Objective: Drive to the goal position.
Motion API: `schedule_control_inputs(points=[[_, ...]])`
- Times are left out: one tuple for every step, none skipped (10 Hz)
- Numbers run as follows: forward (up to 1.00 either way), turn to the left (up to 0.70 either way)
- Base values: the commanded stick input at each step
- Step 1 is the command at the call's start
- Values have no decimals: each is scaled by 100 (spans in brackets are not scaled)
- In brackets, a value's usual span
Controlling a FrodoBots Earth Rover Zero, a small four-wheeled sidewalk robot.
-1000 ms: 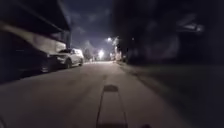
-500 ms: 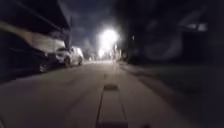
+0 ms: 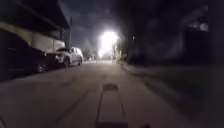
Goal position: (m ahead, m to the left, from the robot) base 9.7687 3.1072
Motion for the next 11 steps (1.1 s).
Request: schedule_control_inputs(points=[[50,0],[50,0],[50,0],[50,0],[50,0],[50,0],[50,0],[50,0],[50,0],[50,0],[50,0]])
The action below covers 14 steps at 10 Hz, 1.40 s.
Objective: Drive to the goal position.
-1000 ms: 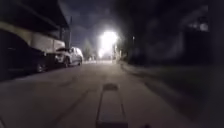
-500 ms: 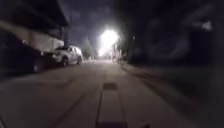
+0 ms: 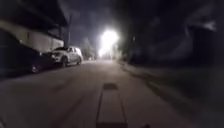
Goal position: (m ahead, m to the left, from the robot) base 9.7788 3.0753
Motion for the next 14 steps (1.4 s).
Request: schedule_control_inputs(points=[[50,0],[50,0],[50,0],[50,0],[50,0],[50,0],[50,0],[50,0],[50,0],[50,0],[50,0],[50,0],[50,0],[50,0]])
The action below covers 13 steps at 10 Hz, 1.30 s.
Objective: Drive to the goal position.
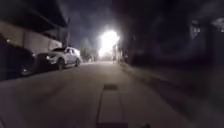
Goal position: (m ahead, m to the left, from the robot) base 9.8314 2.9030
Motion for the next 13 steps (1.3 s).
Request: schedule_control_inputs(points=[[50,0],[50,0],[50,0],[50,0],[50,0],[50,0],[50,0],[50,0],[50,0],[50,0],[50,0],[50,0],[50,0]])
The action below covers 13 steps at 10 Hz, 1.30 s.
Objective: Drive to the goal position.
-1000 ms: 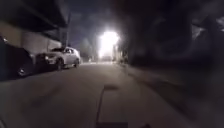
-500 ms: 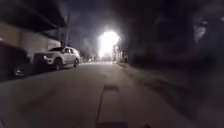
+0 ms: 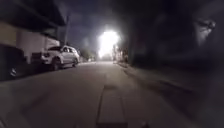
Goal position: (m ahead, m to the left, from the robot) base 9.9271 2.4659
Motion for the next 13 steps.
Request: schedule_control_inputs(points=[[50,0],[50,0],[50,0],[50,0],[50,0],[50,0],[50,0],[50,0],[50,0],[50,0],[50,0],[50,0],[50,0]])
